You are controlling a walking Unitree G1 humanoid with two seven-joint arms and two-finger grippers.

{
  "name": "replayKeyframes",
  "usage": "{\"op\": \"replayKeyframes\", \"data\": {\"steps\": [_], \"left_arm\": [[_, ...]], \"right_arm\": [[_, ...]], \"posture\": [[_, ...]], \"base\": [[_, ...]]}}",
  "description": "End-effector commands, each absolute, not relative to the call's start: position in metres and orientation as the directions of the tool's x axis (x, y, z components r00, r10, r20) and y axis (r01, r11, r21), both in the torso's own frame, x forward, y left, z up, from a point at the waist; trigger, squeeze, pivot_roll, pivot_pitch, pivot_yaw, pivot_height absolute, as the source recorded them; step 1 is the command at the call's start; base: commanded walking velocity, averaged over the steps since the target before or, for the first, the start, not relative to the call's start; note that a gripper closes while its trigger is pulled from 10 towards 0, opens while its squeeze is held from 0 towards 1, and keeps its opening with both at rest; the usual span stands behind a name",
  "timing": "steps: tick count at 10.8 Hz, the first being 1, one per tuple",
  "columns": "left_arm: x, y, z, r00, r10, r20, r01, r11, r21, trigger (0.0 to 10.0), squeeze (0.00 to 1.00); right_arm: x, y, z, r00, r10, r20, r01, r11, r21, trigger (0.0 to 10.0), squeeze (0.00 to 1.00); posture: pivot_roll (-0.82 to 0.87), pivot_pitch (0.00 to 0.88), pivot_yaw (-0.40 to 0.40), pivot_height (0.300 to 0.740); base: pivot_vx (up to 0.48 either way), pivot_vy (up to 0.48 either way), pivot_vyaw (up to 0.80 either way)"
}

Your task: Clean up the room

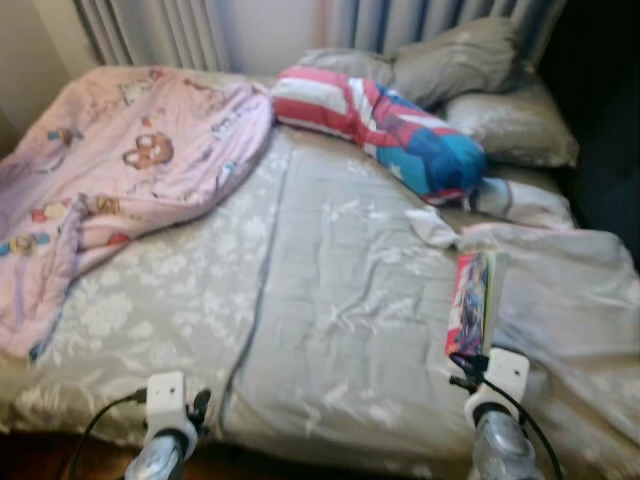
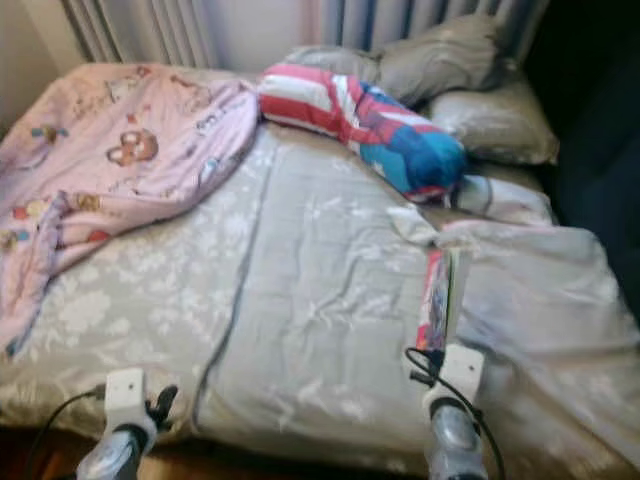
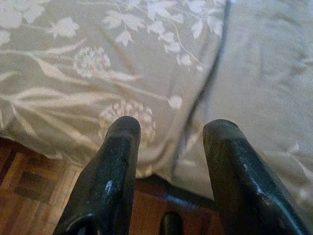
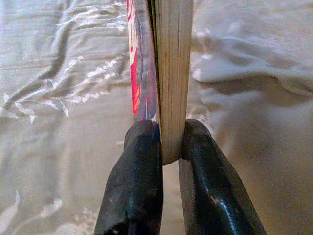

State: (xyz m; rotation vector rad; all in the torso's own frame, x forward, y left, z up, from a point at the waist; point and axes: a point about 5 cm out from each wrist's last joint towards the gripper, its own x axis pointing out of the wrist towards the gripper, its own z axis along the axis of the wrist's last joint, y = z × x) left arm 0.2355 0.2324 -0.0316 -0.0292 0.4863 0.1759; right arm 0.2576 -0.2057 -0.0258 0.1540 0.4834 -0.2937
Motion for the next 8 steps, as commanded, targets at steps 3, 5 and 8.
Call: {"op": "replayKeyframes", "data": {"steps": [3,5,8], "left_arm": [[0.2311,0.2337,-0.0341,0.864,0.171,-0.473,-0.186,0.982,0.017,10.0,0.00],[0.2308,0.2344,-0.0339,0.865,0.175,-0.471,-0.188,0.982,0.019,10.0,0.00],[0.2288,0.2342,-0.0351,0.864,0.171,-0.473,-0.183,0.983,0.021,10.0,0.00]], "right_arm": [[0.2629,-0.2101,-0.0186,0.863,-0.260,-0.434,0.322,0.944,0.074,10.0,0.00],[0.2630,-0.2092,-0.0193,0.861,-0.252,-0.442,0.311,0.948,0.065,10.0,0.00],[0.2575,-0.2090,-0.0249,0.846,-0.245,-0.474,0.291,0.956,0.025,10.0,0.00]], "posture": [[0.15,0.138,-0.053,0.740],[0.15,0.139,-0.053,0.740],[0.15,0.151,-0.051,0.740]], "base": [[0.270,0.000,0.00],[0.000,0.000,0.00],[0.000,0.000,0.00]]}}
